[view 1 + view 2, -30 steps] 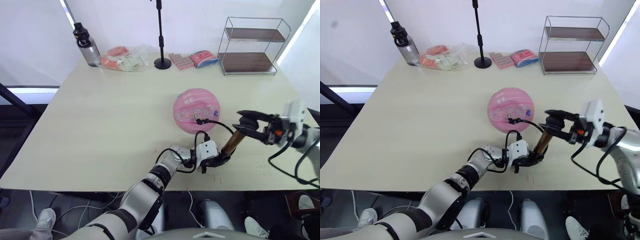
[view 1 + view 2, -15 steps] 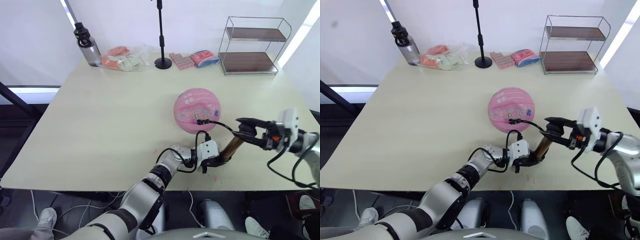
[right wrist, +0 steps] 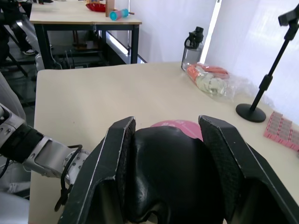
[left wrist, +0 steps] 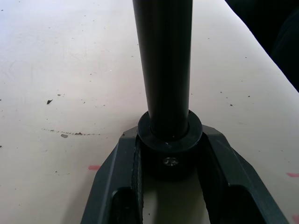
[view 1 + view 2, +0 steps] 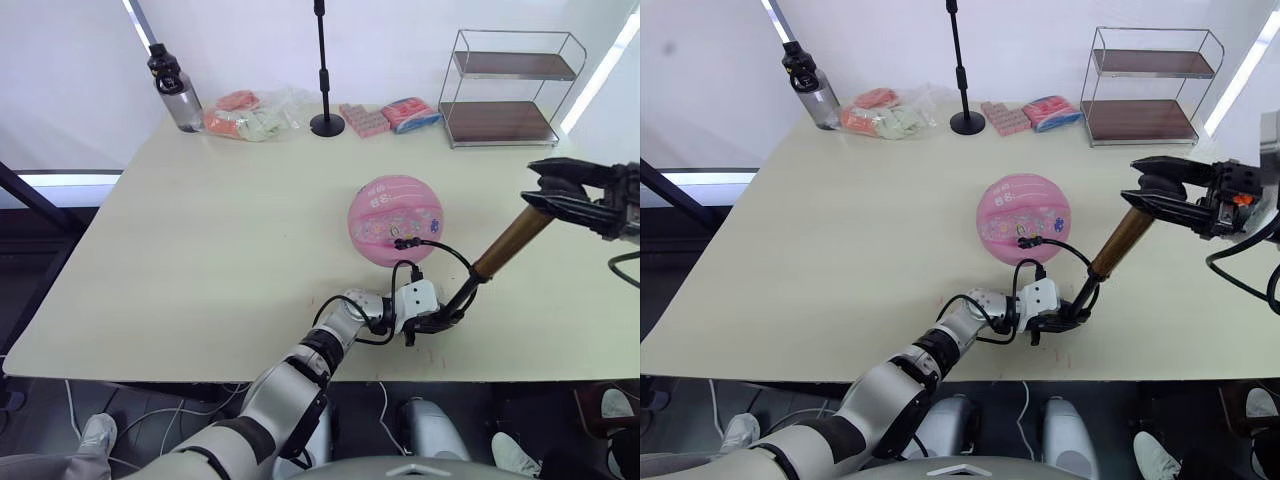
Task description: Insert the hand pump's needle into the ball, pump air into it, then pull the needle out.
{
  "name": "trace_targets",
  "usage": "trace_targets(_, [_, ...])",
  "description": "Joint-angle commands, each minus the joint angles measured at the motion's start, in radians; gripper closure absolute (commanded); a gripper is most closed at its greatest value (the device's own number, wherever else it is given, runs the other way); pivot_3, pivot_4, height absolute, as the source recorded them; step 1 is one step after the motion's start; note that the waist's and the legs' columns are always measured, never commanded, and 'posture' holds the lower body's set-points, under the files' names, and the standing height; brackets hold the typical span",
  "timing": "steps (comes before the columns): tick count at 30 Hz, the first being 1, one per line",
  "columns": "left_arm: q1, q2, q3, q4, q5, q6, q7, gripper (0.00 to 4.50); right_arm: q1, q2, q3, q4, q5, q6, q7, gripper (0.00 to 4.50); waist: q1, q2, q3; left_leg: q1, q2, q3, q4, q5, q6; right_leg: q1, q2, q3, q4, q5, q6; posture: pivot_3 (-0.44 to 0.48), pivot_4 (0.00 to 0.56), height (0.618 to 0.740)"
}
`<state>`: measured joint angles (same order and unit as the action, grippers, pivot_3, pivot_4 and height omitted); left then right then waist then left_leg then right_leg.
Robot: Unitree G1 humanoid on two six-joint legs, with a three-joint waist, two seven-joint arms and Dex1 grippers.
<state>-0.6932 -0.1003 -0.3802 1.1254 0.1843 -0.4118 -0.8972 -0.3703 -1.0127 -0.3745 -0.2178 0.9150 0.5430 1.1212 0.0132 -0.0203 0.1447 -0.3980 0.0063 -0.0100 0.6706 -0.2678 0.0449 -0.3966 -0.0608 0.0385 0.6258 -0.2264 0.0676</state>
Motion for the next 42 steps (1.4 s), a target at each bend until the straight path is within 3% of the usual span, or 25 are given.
trace_targets(1, [0.037,0.03,-0.023,0.066,0.046,0.036,-0.004,3.42,-0.047,-0.018,-0.093,-0.015,0.019,-0.013,-0.019,2.75,0.0,0.0,0.0,-0.001,0.0,0.0,0.0,0.0,0.0,0.0,0.0,0.0,0.0,0.0,0.0,0.0,0.15,0.74])
trace_targets(5, [0.038,0.03,-0.023,0.066,0.046,0.036,-0.003,3.42,-0.034,-0.005,-0.078,-0.031,0.017,-0.008,-0.022,2.75,0.0,0.0,0.0,-0.001,0.0,0.0,0.0,0.0,0.0,0.0,-0.001,0.0,0.0,0.001,0.001,0.0,0.15,0.74])
trace_targets(9, [0.039,0.029,-0.023,0.067,0.046,0.034,-0.002,3.42,0.056,0.008,-0.006,-0.041,-0.095,-0.067,0.01,2.75,0.0,0.0,0.0,-0.001,0.0,-0.001,0.0,0.0,0.0,0.0,-0.001,-0.001,0.0,0.001,0.001,0.0,0.15,0.74])
trace_targets(14, [0.039,0.03,-0.022,0.067,0.046,0.033,0.002,3.42,0.11,0.087,0.084,-0.04,-0.175,-0.144,0.0,2.75,-0.002,-0.004,-0.002,0.001,0.0,0.0,0.0,0.0,0.0,0.001,0.0,0.0,0.0,0.002,0.003,0.0,0.15,0.74])
trace_targets(21, [0.041,0.034,-0.018,0.068,0.045,0.033,0.011,3.42,0.222,0.21,0.217,0.053,-0.355,-0.347,0.005,2.75,-0.003,-0.011,-0.009,0.003,0.001,-0.001,0.0,0.0,0.0,0.002,0.003,0.0,0.0,0.002,0.003,0.0,0.15,0.74])
trace_targets(29, [0.044,0.034,-0.016,0.067,0.046,0.034,0.017,3.42,0.275,0.297,0.318,0.159,-0.499,-0.541,0.001,2.75,-0.006,-0.011,-0.012,0.005,0.002,0.0,0.0,0.0,0.0,0.004,0.004,0.001,0.001,0.0,-0.001,0.0,0.15,0.74])
trace_targets(36, [0.042,0.036,-0.018,0.068,0.047,0.035,0.017,3.42,0.247,0.272,0.292,0.109,-0.435,-0.498,0.018,2.75,-0.006,-0.01,-0.012,0.006,0.002,0.0,0.0,0.0,0.0,0.004,0.004,0.001,0.001,0.0,-0.001,0.0,0.15,0.74])
trace_targets(42, [0.042,0.04,-0.017,0.069,0.048,0.035,0.016,3.42,0.147,0.19,0.182,0.036,-0.263,-0.34,0.037,2.75,-0.003,-0.006,-0.009,0.003,0.002,0.0,0.0,0.0,0.0,0.002,0.004,0.001,0.001,0.0,-0.002,0.0,0.15,0.74])
